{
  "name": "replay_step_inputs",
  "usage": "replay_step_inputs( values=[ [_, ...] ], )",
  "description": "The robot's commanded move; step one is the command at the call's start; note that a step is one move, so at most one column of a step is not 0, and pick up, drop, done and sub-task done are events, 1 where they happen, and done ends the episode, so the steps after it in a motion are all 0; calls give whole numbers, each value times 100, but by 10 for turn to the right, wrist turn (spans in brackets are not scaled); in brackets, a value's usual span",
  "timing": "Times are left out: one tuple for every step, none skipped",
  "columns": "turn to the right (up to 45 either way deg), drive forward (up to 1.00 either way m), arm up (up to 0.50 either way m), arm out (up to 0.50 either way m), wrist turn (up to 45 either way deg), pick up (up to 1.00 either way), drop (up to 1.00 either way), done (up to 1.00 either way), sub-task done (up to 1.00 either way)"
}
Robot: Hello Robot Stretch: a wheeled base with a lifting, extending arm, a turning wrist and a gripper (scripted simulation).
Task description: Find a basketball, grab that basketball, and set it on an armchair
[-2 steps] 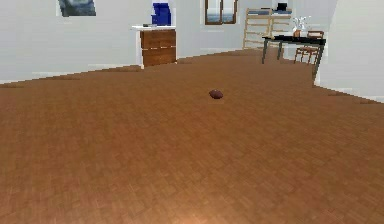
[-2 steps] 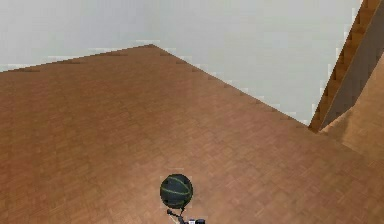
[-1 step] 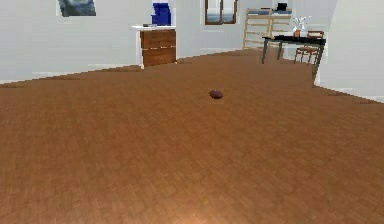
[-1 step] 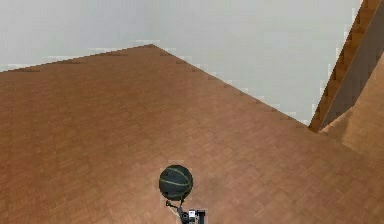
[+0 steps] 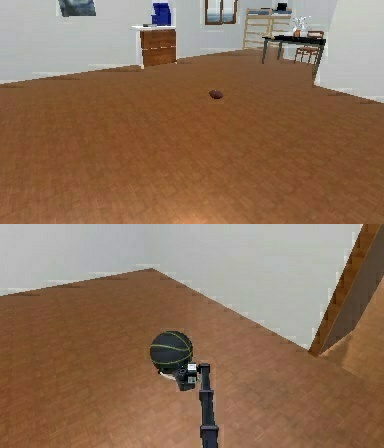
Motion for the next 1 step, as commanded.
replay_step_inputs(
  values=[
    [0,0,40,0,0,0,0,0,0]
  ],
)
